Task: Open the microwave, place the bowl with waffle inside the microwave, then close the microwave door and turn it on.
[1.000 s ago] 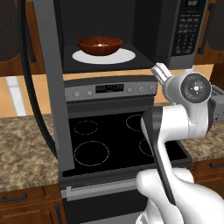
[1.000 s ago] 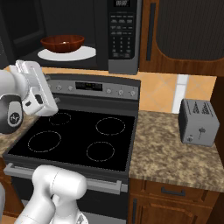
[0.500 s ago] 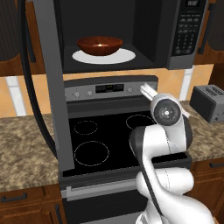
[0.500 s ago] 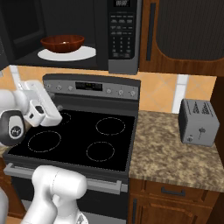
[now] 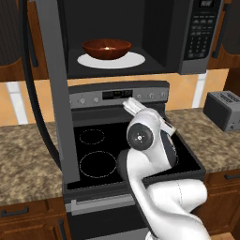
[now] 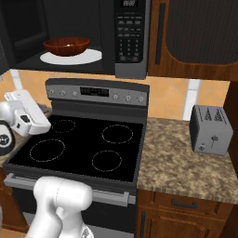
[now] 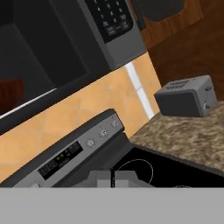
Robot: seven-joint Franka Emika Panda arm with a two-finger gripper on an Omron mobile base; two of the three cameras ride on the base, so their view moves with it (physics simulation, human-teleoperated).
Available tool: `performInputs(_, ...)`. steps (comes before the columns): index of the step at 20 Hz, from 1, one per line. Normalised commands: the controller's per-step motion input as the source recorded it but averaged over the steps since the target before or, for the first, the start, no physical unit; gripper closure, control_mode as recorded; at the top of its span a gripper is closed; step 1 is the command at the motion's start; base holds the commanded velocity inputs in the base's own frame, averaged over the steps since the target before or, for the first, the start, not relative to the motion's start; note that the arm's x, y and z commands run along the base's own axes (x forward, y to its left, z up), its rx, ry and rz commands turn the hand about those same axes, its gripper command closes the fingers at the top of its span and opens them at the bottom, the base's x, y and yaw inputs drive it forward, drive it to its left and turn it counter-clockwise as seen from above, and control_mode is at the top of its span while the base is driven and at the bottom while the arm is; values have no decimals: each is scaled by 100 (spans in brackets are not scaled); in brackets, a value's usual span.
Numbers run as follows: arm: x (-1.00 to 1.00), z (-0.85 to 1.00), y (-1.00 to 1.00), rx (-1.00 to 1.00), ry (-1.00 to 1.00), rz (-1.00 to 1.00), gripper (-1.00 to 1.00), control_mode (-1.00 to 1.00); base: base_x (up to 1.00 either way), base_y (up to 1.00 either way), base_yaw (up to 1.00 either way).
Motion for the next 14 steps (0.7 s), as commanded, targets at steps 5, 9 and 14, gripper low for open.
performInputs(5, 29, -44, 58, -9, -9, 0, 100, -100, 0, 0, 0)
performInputs(9, 32, -30, 67, -5, -16, 0, 100, -100, 0, 0, 0)
performInputs(14, 10, -1, 98, -13, -25, 0, 100, -100, 0, 0, 0)
